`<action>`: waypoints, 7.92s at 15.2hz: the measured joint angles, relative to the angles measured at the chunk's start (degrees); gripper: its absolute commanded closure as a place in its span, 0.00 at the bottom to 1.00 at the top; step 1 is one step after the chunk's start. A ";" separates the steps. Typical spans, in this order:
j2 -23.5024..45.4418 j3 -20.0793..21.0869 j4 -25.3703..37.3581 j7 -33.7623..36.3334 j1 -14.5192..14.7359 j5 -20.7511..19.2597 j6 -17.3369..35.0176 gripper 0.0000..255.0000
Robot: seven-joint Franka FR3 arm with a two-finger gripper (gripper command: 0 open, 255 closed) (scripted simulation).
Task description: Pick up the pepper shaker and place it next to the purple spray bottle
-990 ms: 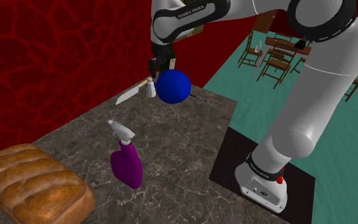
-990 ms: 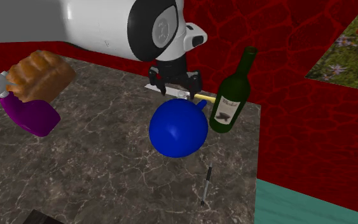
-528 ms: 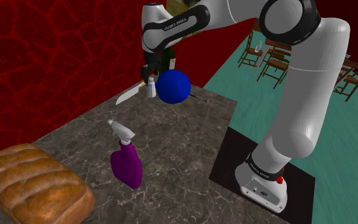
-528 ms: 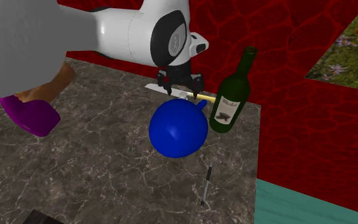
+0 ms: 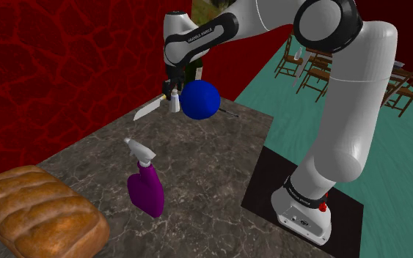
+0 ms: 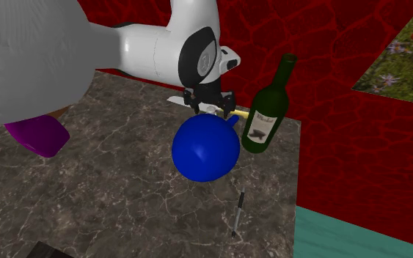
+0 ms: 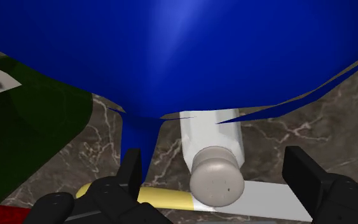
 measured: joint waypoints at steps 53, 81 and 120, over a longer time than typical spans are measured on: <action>-5.50 0.43 22.50 -3.24 0.17 1.56 -27.83 1.00; -14.36 2.52 26.94 1.23 4.11 1.37 -41.73 1.00; -44.54 31.71 0.69 46.41 21.17 14.52 -47.32 1.00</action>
